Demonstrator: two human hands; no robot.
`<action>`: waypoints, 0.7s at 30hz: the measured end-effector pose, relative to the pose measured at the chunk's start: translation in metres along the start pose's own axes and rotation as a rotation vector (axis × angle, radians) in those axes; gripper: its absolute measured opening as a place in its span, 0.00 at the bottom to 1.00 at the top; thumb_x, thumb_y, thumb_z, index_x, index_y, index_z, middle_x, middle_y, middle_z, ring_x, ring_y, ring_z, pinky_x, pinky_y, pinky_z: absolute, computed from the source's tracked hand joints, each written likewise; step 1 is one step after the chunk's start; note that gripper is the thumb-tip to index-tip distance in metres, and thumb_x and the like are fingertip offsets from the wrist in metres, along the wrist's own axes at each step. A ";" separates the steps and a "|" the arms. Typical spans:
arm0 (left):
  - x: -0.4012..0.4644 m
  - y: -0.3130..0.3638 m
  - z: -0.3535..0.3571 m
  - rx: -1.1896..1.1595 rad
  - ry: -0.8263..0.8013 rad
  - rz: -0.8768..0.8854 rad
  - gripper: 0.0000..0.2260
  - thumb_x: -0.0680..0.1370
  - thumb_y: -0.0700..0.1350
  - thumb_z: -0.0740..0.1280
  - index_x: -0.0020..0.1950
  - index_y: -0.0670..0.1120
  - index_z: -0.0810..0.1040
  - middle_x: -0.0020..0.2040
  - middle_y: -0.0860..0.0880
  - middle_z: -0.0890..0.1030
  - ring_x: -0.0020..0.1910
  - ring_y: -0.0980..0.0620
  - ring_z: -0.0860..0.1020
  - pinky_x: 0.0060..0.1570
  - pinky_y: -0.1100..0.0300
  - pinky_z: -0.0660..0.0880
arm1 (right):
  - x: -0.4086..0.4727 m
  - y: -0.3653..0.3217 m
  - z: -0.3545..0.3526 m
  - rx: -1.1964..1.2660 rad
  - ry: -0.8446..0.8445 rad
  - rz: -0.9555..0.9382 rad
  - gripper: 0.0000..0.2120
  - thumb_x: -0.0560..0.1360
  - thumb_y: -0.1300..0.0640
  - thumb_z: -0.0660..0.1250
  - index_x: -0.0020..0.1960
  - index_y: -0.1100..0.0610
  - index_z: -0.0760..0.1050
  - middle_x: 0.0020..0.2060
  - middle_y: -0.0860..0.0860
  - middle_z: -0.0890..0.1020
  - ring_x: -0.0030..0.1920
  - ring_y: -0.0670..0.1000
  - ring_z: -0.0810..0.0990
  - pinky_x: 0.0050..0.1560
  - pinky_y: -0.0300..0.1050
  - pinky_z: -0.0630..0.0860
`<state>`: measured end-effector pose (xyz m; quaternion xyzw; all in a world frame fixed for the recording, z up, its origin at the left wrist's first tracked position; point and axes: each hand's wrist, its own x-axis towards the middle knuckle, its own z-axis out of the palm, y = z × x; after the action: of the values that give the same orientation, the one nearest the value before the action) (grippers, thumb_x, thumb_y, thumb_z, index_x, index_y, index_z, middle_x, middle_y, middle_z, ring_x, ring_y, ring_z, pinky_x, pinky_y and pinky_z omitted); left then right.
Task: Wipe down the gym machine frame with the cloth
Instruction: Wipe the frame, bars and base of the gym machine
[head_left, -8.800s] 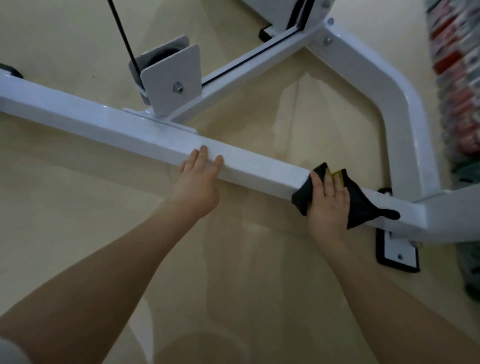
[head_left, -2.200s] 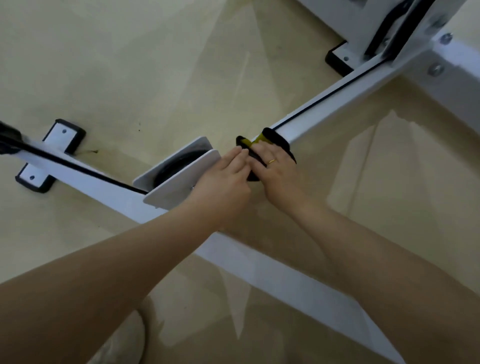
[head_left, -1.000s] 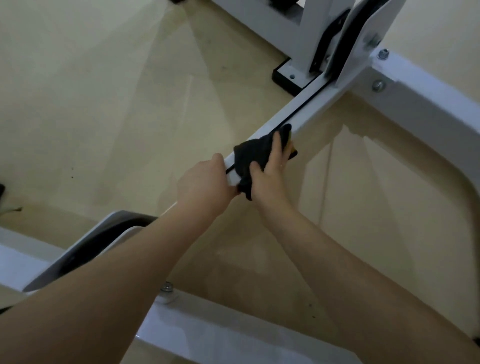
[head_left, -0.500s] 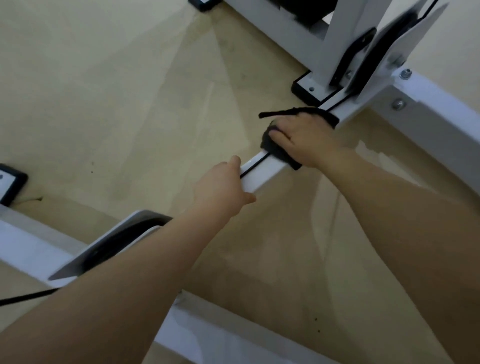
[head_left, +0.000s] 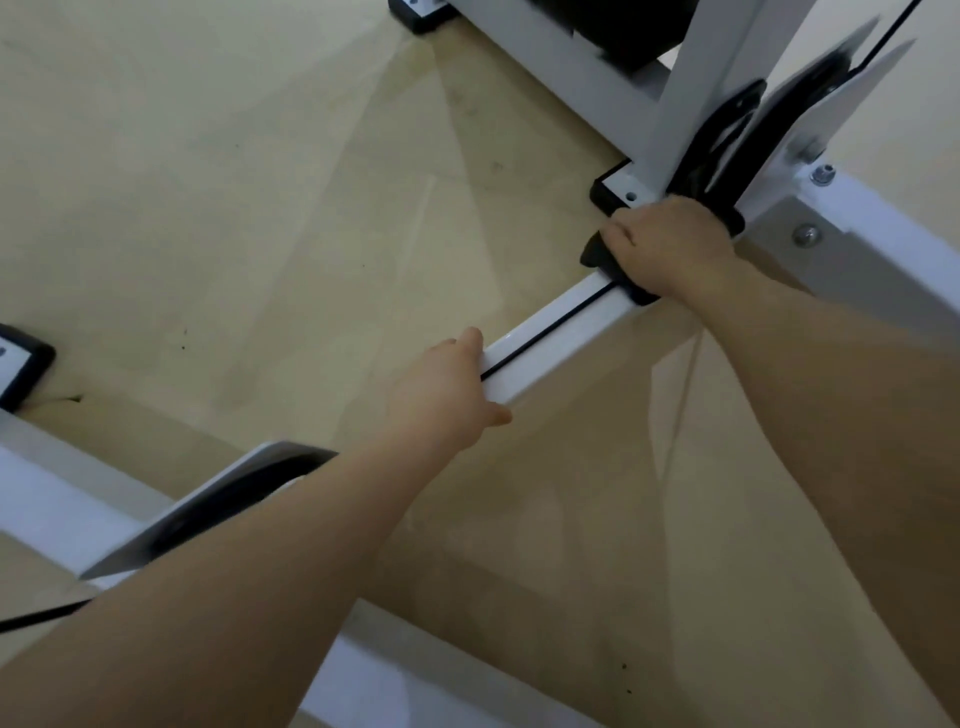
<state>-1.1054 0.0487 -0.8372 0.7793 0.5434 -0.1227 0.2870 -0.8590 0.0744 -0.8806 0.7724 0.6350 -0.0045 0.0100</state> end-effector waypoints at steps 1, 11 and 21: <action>0.001 0.002 -0.002 0.009 -0.013 -0.003 0.20 0.70 0.49 0.73 0.53 0.45 0.66 0.42 0.50 0.70 0.42 0.47 0.70 0.39 0.55 0.67 | -0.001 -0.002 0.000 -0.005 -0.001 0.002 0.20 0.81 0.51 0.45 0.41 0.59 0.71 0.43 0.60 0.78 0.42 0.58 0.71 0.43 0.48 0.64; -0.040 0.000 0.015 0.098 0.212 0.099 0.18 0.79 0.40 0.59 0.69 0.42 0.63 0.66 0.44 0.70 0.65 0.47 0.68 0.57 0.61 0.61 | -0.066 -0.083 0.013 0.174 0.056 -0.192 0.21 0.80 0.46 0.48 0.64 0.53 0.71 0.59 0.55 0.77 0.63 0.57 0.70 0.68 0.52 0.55; -0.138 -0.039 0.005 0.043 0.264 0.096 0.11 0.79 0.43 0.53 0.57 0.45 0.72 0.52 0.48 0.75 0.47 0.47 0.75 0.38 0.53 0.70 | -0.125 -0.203 0.018 0.372 0.197 -0.342 0.16 0.74 0.53 0.55 0.52 0.56 0.79 0.47 0.54 0.83 0.51 0.57 0.81 0.52 0.45 0.67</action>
<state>-1.1927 -0.0519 -0.7838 0.8197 0.5357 -0.0171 0.2019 -1.0820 -0.0093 -0.8980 0.6391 0.7424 -0.0476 -0.1950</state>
